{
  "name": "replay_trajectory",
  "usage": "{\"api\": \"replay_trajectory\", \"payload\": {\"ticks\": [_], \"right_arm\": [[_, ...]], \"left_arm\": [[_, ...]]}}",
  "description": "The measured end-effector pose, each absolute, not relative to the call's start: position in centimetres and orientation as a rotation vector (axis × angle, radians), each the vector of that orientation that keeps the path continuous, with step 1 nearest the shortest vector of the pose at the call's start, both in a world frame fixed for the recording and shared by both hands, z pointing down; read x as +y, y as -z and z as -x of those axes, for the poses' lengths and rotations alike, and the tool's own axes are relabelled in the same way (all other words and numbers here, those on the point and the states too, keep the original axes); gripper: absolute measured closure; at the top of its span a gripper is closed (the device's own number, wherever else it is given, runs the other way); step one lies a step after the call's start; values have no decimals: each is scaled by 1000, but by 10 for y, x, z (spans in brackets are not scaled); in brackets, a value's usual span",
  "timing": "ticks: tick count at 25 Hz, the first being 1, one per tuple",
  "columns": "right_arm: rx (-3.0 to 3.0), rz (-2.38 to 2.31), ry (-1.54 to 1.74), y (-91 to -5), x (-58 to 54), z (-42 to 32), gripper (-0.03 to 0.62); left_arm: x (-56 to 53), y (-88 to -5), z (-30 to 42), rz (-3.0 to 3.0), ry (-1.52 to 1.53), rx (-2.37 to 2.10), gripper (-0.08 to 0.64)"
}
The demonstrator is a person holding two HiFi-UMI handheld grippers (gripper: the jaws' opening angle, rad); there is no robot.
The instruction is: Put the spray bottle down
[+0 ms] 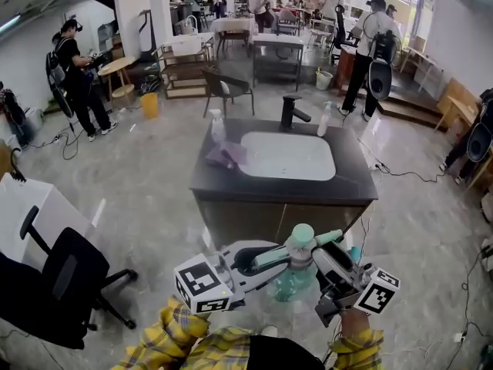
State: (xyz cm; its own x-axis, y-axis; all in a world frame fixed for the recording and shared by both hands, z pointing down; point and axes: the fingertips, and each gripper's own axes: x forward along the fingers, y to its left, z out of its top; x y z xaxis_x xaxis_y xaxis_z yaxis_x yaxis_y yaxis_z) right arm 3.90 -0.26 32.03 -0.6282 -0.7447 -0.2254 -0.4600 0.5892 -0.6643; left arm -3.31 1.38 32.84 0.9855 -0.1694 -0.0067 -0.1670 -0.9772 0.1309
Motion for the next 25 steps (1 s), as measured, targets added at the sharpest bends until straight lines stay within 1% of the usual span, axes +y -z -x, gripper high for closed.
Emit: {"api": "replay_trajectory", "payload": {"ticks": [6, 10, 25], "right_arm": [[2332, 961, 769, -327, -25, -97, 351], [2332, 962, 763, -329, -40, -124, 351], [2298, 986, 784, -335, -93, -165, 351]], "left_arm": [[-9, -335, -25, -3017, 17, -249, 440], [-23, -338, -52, -2997, 24, -251, 440], [-78, -342, -92, -2990, -5, -217, 441]]}}
